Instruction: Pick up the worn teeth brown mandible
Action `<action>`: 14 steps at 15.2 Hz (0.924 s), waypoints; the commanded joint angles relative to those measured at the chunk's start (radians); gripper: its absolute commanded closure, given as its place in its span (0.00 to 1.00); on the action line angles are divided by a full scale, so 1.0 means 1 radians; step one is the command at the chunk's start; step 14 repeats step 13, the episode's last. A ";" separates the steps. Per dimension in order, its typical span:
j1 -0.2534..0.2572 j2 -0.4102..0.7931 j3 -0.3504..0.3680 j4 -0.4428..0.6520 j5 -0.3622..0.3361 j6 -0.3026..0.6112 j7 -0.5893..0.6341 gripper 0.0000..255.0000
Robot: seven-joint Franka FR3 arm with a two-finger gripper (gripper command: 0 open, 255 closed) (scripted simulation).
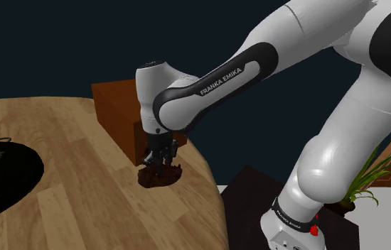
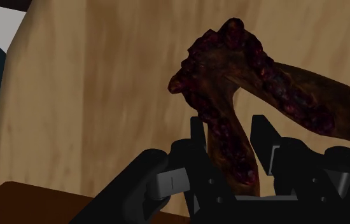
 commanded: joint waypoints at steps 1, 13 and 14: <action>0.001 -0.019 -0.002 0.012 0.009 -0.030 -0.007 1.00; 0.002 -0.094 -0.017 0.086 0.037 -0.173 -0.031 1.00; 0.002 -0.094 -0.017 0.086 0.037 -0.173 -0.031 1.00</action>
